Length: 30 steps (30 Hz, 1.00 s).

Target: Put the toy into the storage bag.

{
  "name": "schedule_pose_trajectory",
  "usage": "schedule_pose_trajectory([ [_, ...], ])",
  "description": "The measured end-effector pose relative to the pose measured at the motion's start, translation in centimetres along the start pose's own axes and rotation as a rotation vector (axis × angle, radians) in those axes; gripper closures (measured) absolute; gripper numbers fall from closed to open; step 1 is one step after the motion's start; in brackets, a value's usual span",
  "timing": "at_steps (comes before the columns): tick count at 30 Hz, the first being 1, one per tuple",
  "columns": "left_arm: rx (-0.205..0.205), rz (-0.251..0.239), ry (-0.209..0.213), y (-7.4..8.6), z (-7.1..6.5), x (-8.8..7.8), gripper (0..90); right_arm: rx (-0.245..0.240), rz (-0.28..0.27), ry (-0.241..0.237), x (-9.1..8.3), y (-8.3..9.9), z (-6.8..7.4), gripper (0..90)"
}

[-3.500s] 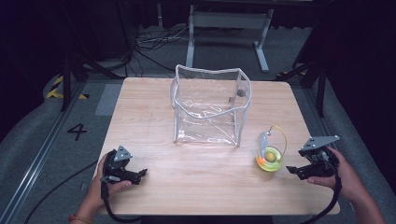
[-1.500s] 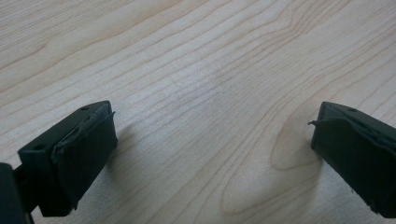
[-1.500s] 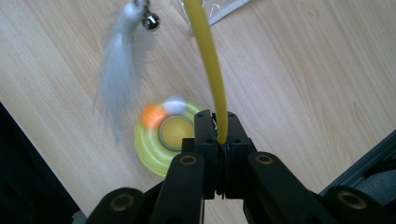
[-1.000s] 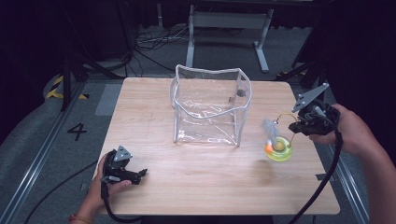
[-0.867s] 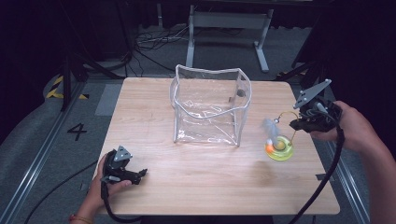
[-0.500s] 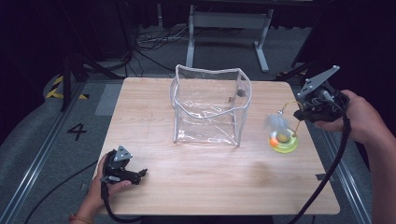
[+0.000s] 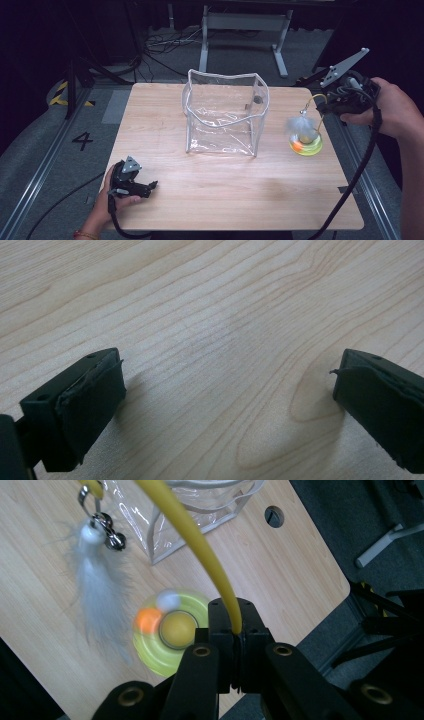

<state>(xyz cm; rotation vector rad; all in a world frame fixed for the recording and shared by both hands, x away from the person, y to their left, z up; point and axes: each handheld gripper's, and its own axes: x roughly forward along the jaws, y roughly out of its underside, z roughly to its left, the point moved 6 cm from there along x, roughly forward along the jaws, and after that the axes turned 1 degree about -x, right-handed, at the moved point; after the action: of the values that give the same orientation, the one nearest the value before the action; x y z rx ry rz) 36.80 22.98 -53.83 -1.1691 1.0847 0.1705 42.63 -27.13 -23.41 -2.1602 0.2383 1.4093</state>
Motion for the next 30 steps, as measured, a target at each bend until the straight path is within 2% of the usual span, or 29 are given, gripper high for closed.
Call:
schedule_pose_trajectory([
  [8,-0.011,0.000,0.001,0.0,-0.1,0.0,0.6,-0.011,0.020,0.017,-0.6,-1.6,-0.4,88.2],
  [13,-0.005,-0.002,-0.001,0.0,0.0,0.0,0.6,-0.015,0.022,0.043,-1.9,-3.2,-0.9,88.2],
  [23,-0.004,-0.001,-0.001,0.0,0.0,0.0,0.6,-0.006,-0.003,0.064,-4.0,-6.0,-2.5,88.1],
  [30,-0.004,0.000,0.000,0.0,0.0,0.0,0.6,-0.004,-0.022,0.067,-4.6,-7.7,-2.9,88.2],
])
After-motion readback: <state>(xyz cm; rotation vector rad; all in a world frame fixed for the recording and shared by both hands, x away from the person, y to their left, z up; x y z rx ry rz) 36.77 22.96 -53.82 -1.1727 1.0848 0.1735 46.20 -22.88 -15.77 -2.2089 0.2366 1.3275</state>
